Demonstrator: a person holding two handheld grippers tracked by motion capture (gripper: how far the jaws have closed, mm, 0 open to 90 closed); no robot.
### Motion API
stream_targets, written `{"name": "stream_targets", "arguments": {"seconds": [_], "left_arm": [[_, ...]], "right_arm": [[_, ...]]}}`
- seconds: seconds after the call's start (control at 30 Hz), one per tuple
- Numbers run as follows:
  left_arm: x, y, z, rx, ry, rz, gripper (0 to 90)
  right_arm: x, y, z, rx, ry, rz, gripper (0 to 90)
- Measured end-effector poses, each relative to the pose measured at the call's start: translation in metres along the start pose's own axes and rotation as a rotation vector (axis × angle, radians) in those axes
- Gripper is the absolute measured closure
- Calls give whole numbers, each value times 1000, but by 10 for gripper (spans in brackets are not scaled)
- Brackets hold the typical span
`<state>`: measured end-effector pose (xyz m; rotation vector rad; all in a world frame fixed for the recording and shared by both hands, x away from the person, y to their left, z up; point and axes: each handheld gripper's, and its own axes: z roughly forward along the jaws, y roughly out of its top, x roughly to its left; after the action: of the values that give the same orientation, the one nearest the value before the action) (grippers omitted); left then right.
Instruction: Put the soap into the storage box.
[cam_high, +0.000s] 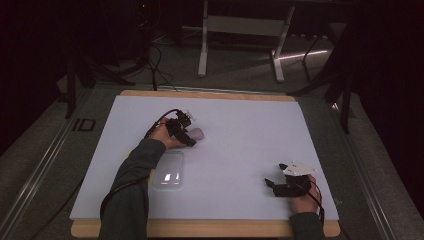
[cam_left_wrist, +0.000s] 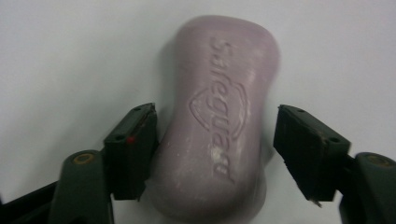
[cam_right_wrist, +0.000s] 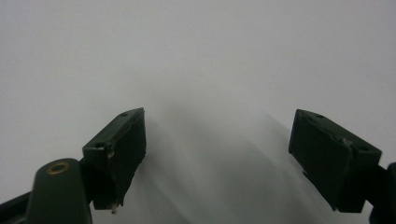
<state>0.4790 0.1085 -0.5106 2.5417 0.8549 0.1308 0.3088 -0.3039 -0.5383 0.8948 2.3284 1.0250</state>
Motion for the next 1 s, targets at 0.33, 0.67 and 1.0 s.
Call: {"name": "stream_targets", "arguments": {"seconds": [0.33, 0.67, 1.0], "left_arm": [[-5, 19, 6, 81, 43, 14, 364], [-4, 28, 7, 129, 56, 0, 440], [-7, 34, 7, 184, 62, -2, 492]], "right_arm": [[0, 0, 1, 7, 2, -7, 187], [1, 0, 1, 12, 2, -8, 187], [1, 1, 2, 16, 4, -13, 187]]}}
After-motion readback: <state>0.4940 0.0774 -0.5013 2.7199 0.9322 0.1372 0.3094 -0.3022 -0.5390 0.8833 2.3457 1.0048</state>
